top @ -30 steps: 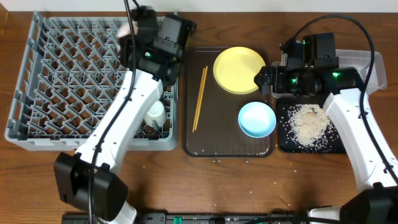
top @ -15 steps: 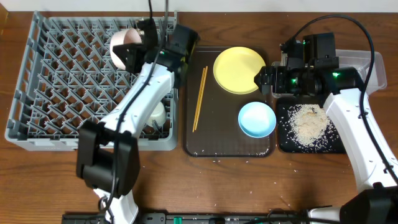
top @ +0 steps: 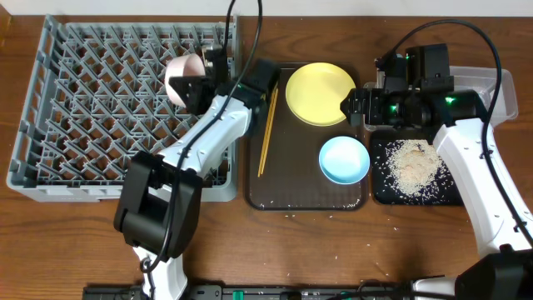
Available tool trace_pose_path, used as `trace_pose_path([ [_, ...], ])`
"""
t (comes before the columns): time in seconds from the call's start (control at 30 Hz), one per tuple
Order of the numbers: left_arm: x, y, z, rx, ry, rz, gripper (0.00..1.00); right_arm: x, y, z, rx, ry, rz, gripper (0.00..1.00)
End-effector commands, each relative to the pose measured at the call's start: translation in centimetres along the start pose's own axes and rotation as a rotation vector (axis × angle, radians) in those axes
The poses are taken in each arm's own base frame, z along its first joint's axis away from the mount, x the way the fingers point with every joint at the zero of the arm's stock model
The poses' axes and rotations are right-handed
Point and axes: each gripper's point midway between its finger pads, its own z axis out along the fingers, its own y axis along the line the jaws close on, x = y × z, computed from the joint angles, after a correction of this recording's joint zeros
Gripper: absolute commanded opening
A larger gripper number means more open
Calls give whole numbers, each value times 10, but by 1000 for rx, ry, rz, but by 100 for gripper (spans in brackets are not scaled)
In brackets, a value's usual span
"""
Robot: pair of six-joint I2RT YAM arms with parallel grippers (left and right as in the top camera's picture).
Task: Sort waste into correct bins and load items into the dishwasher
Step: 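Lift the white bowl and stand it upright in the dish rack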
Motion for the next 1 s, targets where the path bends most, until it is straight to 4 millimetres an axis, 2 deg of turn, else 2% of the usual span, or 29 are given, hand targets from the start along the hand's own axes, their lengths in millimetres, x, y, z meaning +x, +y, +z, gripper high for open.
trace_pose_path([
  [0.0, 12, 0, 3, -36, -10, -30, 8, -3, 0, -5, 5, -16, 5, 99],
  [0.13, 18, -2, 4, -38, -8, -44, 7, -3, 0, -5, 5, -16, 5, 99],
  [0.4, 16, -6, 4, -22, -4, -90, 8, -3, 0, -5, 5, -16, 5, 99],
  [0.57, 27, -18, 4, 38, 36, -75, 7, -3, 0, -5, 5, -17, 5, 99],
  [0.73, 35, -19, 6, 32, 42, -48, 7, -3, 0, -5, 5, -16, 5, 99],
  [0.97, 36, -20, 6, 37, 44, -45, 8, -3, 0, -5, 5, -17, 5, 99],
])
